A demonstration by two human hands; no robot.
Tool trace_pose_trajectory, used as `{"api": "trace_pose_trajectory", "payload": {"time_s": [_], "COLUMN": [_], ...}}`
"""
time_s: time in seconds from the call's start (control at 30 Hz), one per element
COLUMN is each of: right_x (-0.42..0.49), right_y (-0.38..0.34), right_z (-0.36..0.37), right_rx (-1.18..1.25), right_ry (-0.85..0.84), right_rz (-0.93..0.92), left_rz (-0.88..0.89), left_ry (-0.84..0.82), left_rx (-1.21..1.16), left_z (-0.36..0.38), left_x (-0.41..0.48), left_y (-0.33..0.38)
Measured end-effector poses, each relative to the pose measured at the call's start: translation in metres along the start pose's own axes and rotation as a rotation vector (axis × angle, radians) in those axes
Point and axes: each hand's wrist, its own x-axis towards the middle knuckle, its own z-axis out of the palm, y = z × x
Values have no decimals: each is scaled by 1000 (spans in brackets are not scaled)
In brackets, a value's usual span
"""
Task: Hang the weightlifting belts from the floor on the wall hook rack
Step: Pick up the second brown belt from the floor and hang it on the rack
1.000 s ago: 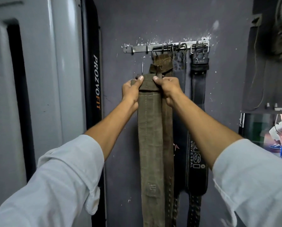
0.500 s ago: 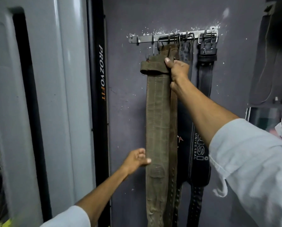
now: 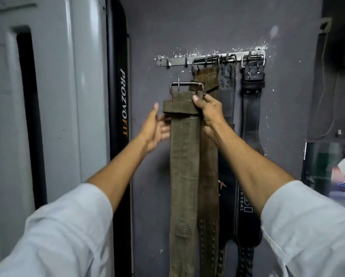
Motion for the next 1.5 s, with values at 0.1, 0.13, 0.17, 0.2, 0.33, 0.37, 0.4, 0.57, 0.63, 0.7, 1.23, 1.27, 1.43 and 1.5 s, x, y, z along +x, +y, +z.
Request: {"api": "trace_pose_trajectory", "payload": {"time_s": [0.1, 0.13, 0.17, 0.2, 0.33, 0.37, 0.4, 0.57, 0.63, 0.7, 1.23, 1.27, 1.43, 1.5], "right_x": [0, 1, 1, 4, 12, 14, 15, 23, 29, 36, 175, 183, 202, 207], "right_y": [4, 3, 1, 0, -4, -6, -8, -26, -29, -31, -31, -30, -24, -22], "right_z": [-1, -3, -4, -6, -11, -10, -10, -9, -9, -9, 34, 34, 37, 43], "right_rx": [21, 17, 11, -5, -242, -363, -464, -442, -347, -263, -538, -518, -484, -518], "right_ry": [-103, -115, -117, -112, -36, -11, 6, -65, -102, -122, 266, 273, 268, 278], "right_rz": [-17, -19, -26, -27, -175, -283, -390, -447, -362, -270, -421, -419, -448, -438], "left_rz": [-18, -41, -59, -71, -15, 11, 35, 56, 51, 44, 275, 325, 500, 528], "left_ry": [96, 117, 140, 175, 360, 394, 414, 452, 470, 484, 301, 269, 206, 250], "left_rx": [-26, -50, -87, -122, -173, -183, -207, -227, -241, -244, -205, -161, 103, 120], "left_z": [23, 30, 37, 44, 58, 61, 64, 76, 73, 70, 44, 43, 25, 19], "left_x": [31, 37, 41, 44, 65, 69, 73, 87, 94, 99, 185, 187, 216, 229], "left_y": [61, 71, 76, 79, 74, 73, 73, 81, 82, 83, 131, 127, 108, 109]}}
